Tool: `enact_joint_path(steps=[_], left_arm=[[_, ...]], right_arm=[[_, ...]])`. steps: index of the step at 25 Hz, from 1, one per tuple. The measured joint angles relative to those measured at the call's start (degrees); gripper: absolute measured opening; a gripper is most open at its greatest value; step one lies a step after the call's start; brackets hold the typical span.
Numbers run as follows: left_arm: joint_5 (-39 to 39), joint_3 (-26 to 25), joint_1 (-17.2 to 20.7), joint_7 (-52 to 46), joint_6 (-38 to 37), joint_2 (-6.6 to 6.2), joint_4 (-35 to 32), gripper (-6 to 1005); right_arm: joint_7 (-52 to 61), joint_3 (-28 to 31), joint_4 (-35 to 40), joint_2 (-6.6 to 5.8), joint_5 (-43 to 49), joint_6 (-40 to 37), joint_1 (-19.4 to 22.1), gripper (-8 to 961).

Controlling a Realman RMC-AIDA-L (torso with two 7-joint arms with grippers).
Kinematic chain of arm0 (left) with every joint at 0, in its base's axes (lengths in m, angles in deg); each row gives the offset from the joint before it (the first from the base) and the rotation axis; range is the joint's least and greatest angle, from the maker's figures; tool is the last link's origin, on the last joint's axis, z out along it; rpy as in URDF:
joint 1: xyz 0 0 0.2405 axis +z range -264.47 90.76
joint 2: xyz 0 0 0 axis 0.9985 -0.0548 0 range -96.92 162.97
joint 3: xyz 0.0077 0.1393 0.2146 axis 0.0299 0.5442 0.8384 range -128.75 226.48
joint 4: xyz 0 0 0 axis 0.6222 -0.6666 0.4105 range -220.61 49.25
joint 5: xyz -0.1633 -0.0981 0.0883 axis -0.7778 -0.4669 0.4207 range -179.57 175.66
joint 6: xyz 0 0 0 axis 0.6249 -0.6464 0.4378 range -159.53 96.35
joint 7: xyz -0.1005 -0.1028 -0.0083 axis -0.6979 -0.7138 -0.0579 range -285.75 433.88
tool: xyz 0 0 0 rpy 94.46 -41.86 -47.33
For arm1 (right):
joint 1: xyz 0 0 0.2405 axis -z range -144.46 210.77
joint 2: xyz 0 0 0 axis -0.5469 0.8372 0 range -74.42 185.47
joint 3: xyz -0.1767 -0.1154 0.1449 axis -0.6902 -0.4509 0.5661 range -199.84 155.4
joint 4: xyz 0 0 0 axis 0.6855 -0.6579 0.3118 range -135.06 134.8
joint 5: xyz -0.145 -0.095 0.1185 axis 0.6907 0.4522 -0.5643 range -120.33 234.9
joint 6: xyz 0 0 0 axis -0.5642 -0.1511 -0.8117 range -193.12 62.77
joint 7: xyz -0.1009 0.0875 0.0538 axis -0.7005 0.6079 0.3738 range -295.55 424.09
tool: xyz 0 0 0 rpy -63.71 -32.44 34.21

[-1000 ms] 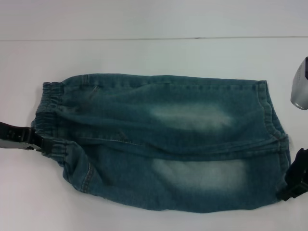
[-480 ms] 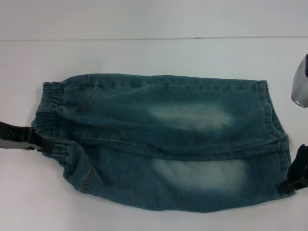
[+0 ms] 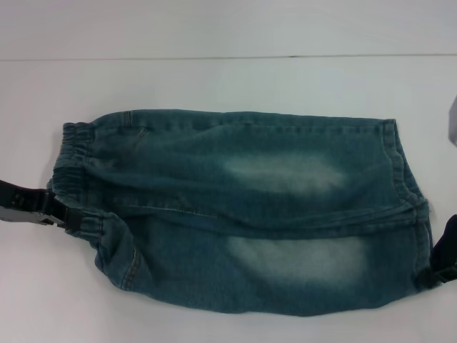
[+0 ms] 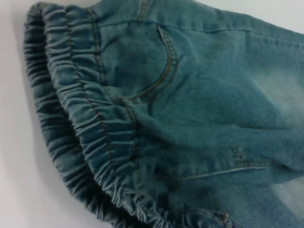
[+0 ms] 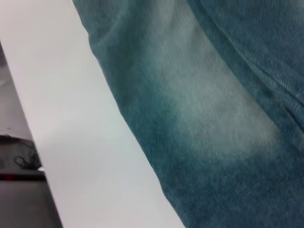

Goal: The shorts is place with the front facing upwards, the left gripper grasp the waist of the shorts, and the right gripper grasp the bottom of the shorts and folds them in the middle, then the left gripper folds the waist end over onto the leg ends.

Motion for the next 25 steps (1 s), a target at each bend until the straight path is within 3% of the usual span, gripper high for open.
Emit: enact_joint_path(steps=[14,25], left_arm=[[0.4,0.3,-1.0,0.0,-2.8,-1.15,0.0,44],[0.4,-1.1,-0.9,-2.4,-1.9,-2.13,-0.1,44]], right_arm=[[-4.9,10.8,-0.7,-2.21,-0.1,-4.2,1.5,43],[-7.6,19.3,-2.3,-3.45,-4.1,-1.5,1.9,42]])
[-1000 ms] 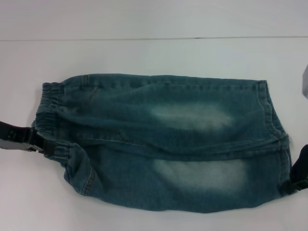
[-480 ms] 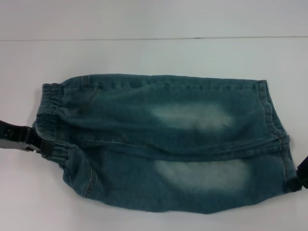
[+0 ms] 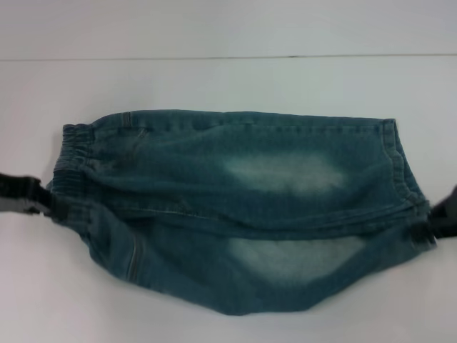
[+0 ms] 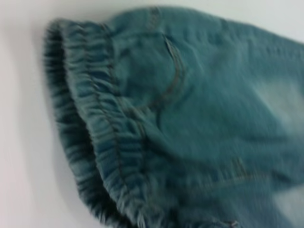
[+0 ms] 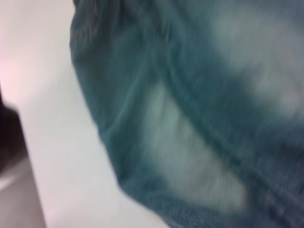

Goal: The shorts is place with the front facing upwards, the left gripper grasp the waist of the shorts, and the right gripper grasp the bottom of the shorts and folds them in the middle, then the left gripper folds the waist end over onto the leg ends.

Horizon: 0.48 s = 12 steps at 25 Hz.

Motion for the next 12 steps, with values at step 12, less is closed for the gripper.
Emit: enact_joint_path(steps=[12], left_arm=[[-0.5,-4.7,-0.6,-6.2,6.9,-0.96,0.1,45]], right_arm=[[-1.1,2.8,-5.7,-0.89,-15.0,8.0,4.3,43]])
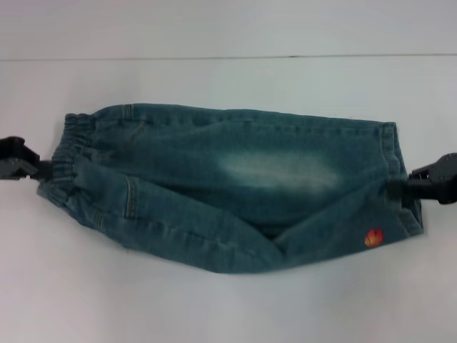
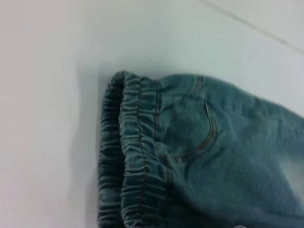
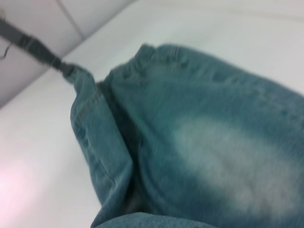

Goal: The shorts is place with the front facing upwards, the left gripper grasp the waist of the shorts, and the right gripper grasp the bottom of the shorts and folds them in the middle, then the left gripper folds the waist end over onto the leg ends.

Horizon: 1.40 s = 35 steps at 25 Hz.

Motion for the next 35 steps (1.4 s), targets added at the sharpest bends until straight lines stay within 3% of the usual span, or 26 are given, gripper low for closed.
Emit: enact_joint_path(steps=[13,24,29,35], left_arm=[[-3.0,-2.9,0.0,-0.4,3.8,-0.19,0.4,45],[-13.1,-5.7,1.9,-0.1,10.6,0.11,3.3,45],[-16.0,-5.2,2.0,0.2,11.5,0.3,4.0,44],[-16.3,-4.9,1.9,1.0,15.3,1.09,4.1,42]], right_arm=[[-2.9,2.3,-3.6,-0.15,-10.4,6.6,5.0,42],[-6.2,5.3,-9.7,2.27,-15.6,19.5,6.2,43],[-6.1,5.4,-9.9,3.68,-19.0,21.0,6.4,42],[-6.2,5.4,-10.2,4.42,-22.8,24.3,6.9,42]])
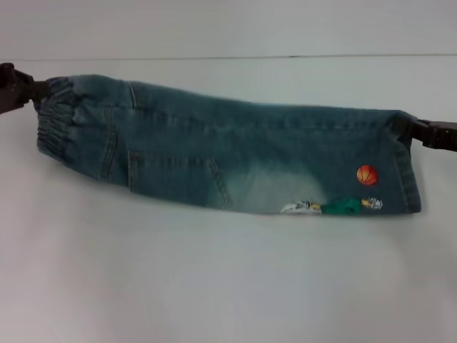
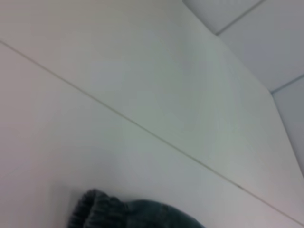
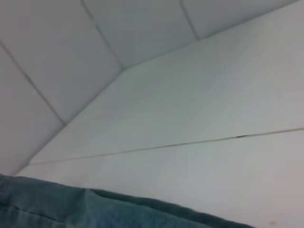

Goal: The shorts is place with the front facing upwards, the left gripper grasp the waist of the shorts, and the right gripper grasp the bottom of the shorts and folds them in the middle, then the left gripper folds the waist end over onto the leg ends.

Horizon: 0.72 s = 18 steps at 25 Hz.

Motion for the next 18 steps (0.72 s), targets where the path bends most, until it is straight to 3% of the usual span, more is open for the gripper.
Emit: enact_joint_path(steps=[4,7,18], left_arm=[[-3.0,0.0,0.2,2.4,3.2,1.06,1.3,41],[-4.4,0.1,0.1,4.3,5.4,1.48,3.3,43],[-5.0,1.4,-0.4,8.7,13.2,2.99,5.2,48]], right_arm=[[0.0,0.0,-0.1,1.12,-0.2,3.3,-0.3,43],[-0.4,0.0,-0.2,2.63,-0.6,6.9,-0.9,43],[-3.5,0.0,-1.9,3.84,-3.8,13.1,-1.5,43]])
